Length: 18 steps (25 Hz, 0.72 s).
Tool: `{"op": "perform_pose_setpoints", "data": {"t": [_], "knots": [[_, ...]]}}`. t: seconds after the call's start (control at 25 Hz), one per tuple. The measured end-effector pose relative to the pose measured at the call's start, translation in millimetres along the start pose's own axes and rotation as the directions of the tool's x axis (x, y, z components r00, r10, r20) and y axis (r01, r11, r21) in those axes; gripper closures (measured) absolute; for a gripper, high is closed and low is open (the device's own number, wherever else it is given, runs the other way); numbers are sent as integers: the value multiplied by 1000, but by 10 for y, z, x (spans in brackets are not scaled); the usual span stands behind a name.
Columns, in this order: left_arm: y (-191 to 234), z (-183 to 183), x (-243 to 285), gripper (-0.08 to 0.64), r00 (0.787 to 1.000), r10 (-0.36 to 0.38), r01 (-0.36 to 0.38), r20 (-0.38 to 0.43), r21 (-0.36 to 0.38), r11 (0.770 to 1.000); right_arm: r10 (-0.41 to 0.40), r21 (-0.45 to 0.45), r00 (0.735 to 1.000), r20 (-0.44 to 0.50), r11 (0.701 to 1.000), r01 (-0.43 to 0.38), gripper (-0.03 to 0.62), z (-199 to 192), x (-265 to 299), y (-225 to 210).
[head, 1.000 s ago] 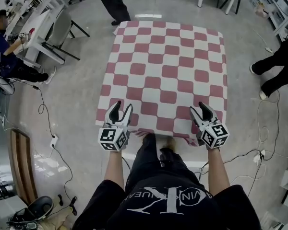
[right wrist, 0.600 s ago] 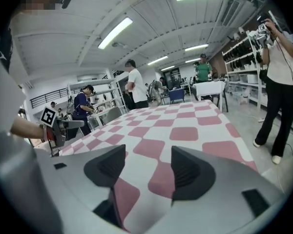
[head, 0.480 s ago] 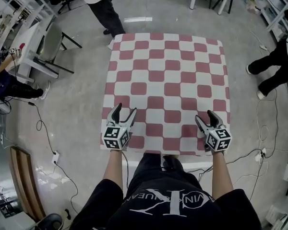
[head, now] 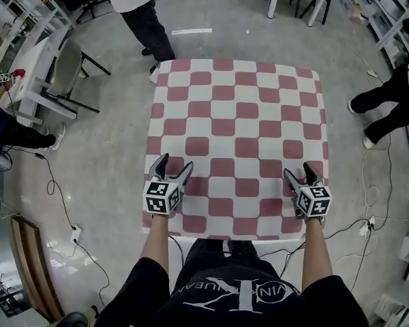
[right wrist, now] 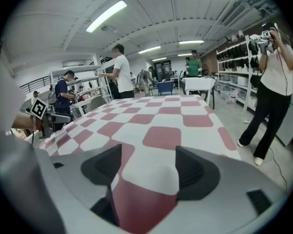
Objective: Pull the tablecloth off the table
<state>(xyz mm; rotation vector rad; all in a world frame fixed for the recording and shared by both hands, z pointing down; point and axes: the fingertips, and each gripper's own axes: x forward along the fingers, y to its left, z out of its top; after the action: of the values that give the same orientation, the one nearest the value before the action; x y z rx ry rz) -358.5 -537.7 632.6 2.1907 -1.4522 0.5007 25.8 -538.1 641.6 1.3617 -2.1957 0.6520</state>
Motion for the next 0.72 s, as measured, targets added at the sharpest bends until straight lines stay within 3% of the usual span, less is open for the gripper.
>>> {"op": "perform_pose_setpoints", "data": {"t": [0.36, 0.56, 0.72], "knots": [[229, -49, 144, 195, 999, 26, -25, -30, 10, 1000, -107, 57, 991, -77, 992, 112, 247, -36, 147, -528], [248, -82, 173, 184, 998, 24, -24, -53, -6, 1000, -115, 88, 987, -110, 988, 125, 244, -43, 159, -542], [148, -176, 222, 175, 990, -16, 24, -141, 53, 998, -78, 90, 988, -132, 992, 91, 244, -19, 181, -461]]}}
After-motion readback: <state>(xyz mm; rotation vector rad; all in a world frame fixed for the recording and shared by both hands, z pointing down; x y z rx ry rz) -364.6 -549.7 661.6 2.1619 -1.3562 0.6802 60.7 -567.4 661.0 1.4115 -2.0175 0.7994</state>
